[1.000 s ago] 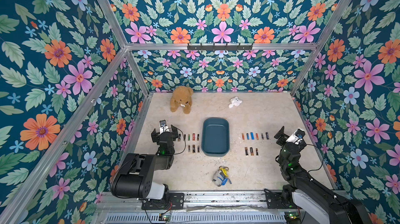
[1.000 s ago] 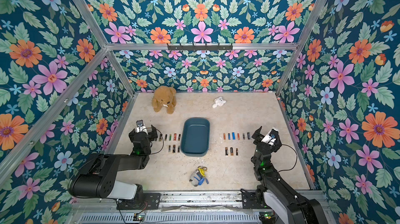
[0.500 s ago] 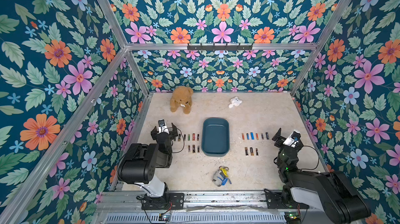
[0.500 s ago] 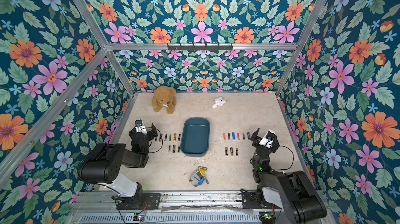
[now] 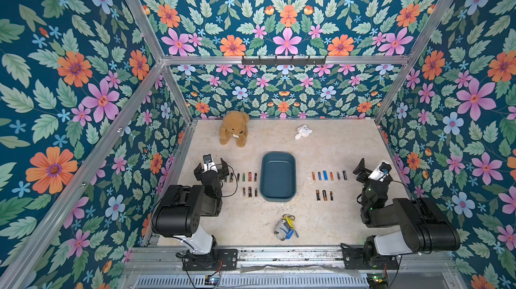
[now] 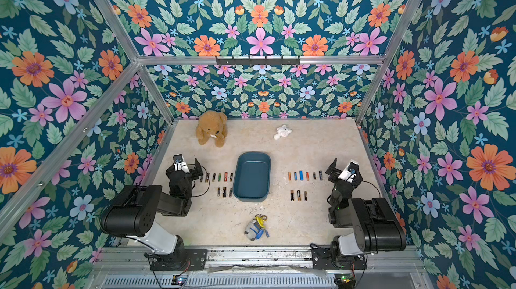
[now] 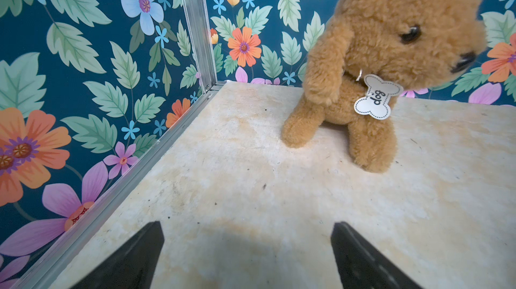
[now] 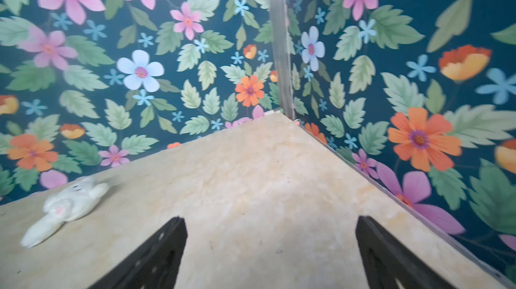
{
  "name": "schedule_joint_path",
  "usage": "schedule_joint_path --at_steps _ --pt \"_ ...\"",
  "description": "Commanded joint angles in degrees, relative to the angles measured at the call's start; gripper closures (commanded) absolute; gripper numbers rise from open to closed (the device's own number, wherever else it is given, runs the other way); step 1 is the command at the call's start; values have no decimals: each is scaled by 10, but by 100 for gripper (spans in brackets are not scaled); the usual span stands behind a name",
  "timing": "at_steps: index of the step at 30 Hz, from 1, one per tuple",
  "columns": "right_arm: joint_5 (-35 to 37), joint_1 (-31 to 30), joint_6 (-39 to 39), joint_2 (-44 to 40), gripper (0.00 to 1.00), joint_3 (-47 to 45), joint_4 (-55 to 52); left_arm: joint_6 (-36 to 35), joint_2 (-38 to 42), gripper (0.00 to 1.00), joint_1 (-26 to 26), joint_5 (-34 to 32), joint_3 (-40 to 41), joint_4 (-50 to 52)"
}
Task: Take the batteries out of the storage box
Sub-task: Reset both arms
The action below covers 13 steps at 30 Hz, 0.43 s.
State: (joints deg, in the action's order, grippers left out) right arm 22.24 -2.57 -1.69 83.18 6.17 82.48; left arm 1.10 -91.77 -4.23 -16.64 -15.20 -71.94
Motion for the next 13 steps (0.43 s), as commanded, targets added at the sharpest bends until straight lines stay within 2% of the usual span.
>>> schedule_joint_path --at_steps 1,3,5,13 --pt "-12 5 -17 4 1 2 -22 0 0 0 0 -5 -1 -3" --pt "-14 5 -25 -6 1 8 -53 -1 0 1 0 -5 -2 -2" --pt "-12 5 -17 5 1 4 -20 0 0 0 0 -5 -2 -2" --pt "-17 7 -20 2 1 6 -29 0 0 1 0 -5 -2 -2"
